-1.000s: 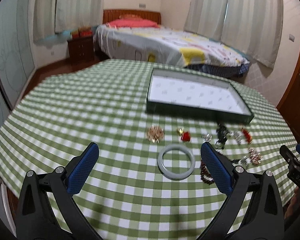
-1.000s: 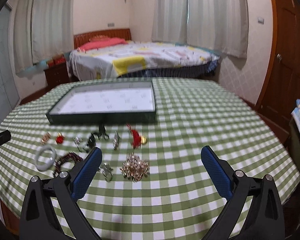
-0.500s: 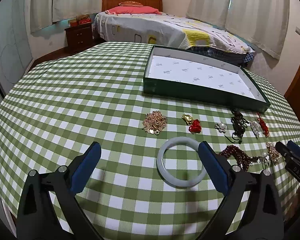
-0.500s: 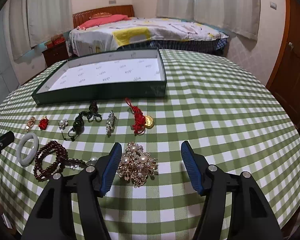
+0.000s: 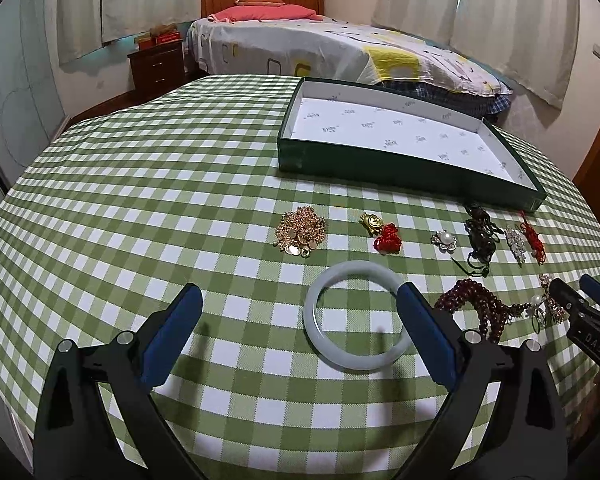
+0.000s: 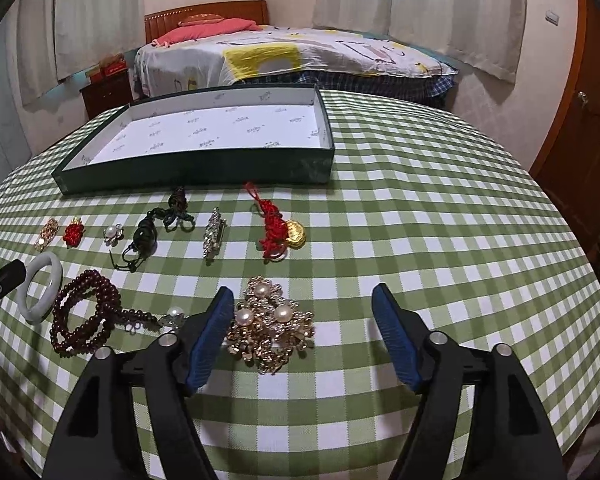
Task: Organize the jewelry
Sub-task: 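Grasp the white jade bangle with the left tool while the right tool grasps the gold pearl brooch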
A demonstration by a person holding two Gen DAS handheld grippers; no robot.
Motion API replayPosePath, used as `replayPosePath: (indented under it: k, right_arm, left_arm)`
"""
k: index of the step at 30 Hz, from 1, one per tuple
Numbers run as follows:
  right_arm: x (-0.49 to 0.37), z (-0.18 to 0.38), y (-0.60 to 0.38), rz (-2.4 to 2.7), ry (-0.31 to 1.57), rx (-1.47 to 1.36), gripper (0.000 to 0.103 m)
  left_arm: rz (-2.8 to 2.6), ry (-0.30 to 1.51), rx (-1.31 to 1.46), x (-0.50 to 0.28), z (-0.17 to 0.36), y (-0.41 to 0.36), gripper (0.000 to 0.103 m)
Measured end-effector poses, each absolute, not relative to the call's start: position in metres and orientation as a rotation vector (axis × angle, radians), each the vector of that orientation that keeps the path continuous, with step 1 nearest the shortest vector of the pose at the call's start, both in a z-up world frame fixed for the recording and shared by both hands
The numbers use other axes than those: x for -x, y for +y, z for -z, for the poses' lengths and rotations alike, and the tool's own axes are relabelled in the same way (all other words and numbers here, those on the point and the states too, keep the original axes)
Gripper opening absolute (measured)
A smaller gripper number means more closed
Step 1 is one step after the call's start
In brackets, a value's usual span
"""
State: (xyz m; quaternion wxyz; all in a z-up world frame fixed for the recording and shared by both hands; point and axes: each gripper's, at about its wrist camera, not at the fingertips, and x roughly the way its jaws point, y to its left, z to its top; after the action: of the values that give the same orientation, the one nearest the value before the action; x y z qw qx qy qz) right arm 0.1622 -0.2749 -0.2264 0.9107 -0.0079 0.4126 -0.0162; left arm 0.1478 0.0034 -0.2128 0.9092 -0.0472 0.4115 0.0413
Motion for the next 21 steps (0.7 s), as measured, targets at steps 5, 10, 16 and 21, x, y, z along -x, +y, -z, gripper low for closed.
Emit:
replayPosePath:
  k: [5,10,16,21]
  right_arm:
    - [-0.164,0.227,-0.279,0.033,0.857,-0.004,0.073]
    - [-0.165,0.228,-0.276,0.019,0.869,-0.004,0.073]
    - [-0.167,0.232,-0.278,0.024,0.881,-0.019,0.079]
    - [-0.168,0.238,-0.283,0.013,0.917,-0.054,0.079]
  left_arm:
    - [-0.090,0.858,0.097,-0.149,0.215,0.002,0.095]
    - [-0.091,0.847,0.089,-0.147,0.213,-0.001,0.095]
    - [-0.090,0.839,0.089,-0.146,0.214,-0.002,0.095]
    - [-0.090,0.852,0.101,-0.146,0.218,-0.002,0.095]
